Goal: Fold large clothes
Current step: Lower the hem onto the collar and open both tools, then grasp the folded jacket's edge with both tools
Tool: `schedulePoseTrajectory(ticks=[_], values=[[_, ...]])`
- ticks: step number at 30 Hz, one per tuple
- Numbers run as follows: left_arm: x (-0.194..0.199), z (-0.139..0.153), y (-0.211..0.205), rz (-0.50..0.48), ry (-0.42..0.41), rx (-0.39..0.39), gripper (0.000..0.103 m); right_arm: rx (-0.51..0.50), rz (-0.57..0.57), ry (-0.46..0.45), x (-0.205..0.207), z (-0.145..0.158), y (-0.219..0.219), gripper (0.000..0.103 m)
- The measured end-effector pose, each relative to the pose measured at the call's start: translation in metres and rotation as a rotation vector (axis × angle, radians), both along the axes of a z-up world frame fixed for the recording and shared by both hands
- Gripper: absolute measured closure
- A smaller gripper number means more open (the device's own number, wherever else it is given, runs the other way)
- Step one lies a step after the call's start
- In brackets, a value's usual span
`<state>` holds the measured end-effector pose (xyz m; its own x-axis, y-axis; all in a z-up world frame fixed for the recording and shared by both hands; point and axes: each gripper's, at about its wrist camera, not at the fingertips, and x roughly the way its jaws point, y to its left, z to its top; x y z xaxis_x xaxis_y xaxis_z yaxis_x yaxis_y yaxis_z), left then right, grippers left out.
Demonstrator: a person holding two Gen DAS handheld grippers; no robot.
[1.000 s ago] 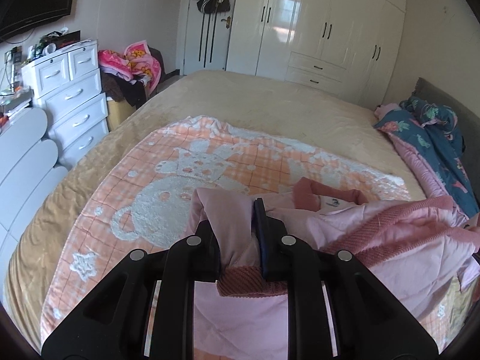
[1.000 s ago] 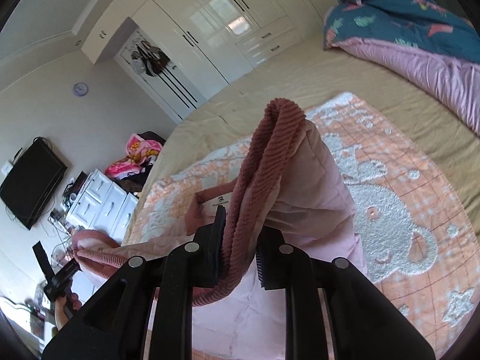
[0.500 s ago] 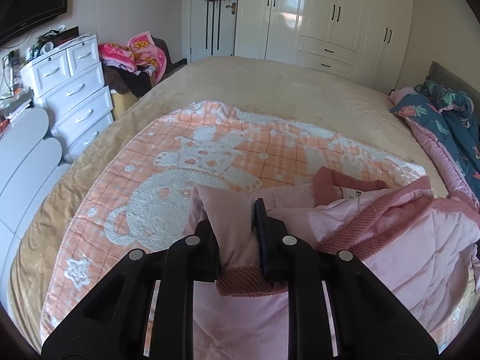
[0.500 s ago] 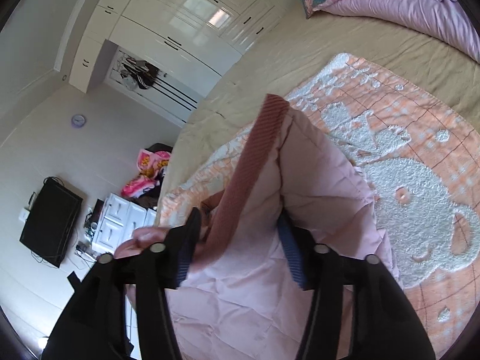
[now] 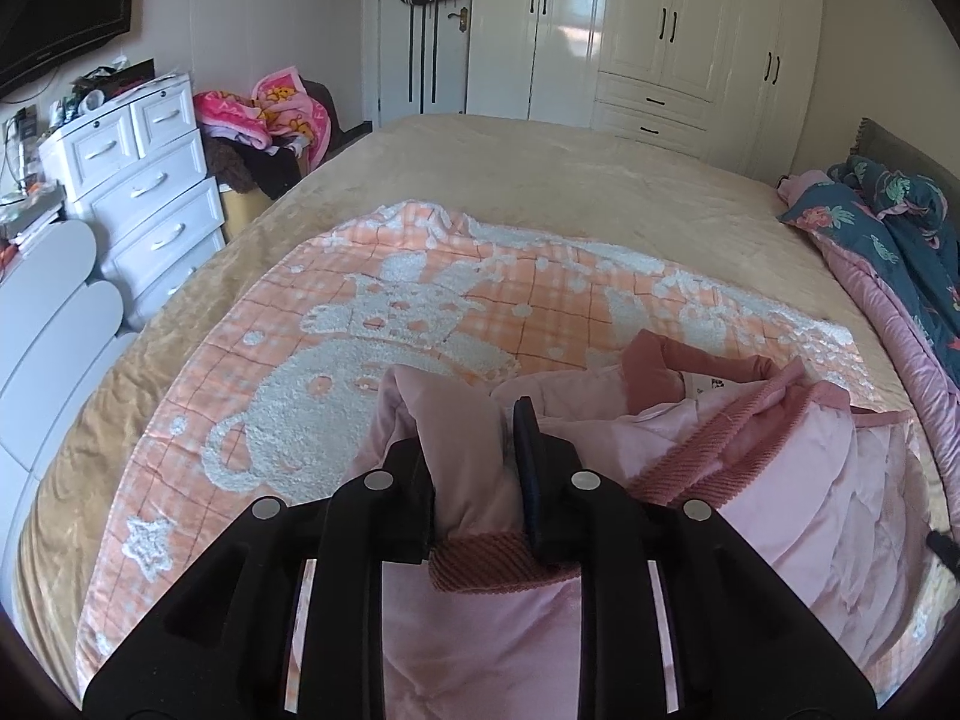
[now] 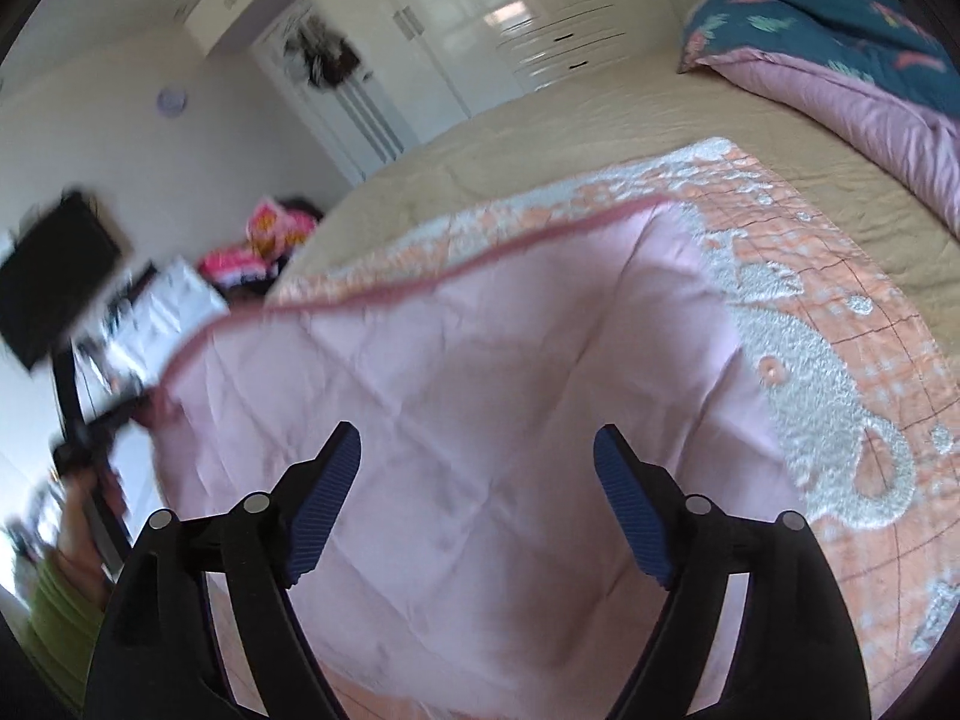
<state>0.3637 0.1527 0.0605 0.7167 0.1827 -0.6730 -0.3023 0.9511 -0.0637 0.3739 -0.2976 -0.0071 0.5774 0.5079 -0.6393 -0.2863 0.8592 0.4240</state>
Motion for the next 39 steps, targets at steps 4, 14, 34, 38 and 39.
schedulePoseTrajectory(ticks=[4, 14, 34, 38, 39], values=[[-0.005, 0.006, 0.001, -0.012, -0.022, -0.044, 0.072, -0.075, 0.034, 0.021, -0.008, -0.015, 0.019, 0.019], [-0.037, 0.047, -0.019, -0.078, -0.125, 0.061, 0.022, -0.077, 0.013, -0.039, -0.026, 0.004, 0.009, 0.014], [-0.087, -0.094, 0.048, -0.073, 0.072, -0.182, 0.011, -0.200, -0.095, -0.023, -0.020, -0.041, -0.058, 0.008], [-0.083, -0.101, 0.030, -0.109, 0.074, -0.166, 0.045, -0.158, -0.075, -0.032, -0.019, -0.051, -0.054, 0.021], [-0.082, -0.101, 0.024, -0.113, 0.072, -0.140, 0.051, -0.153, -0.063, -0.039, -0.019, -0.050, -0.052, 0.045]])
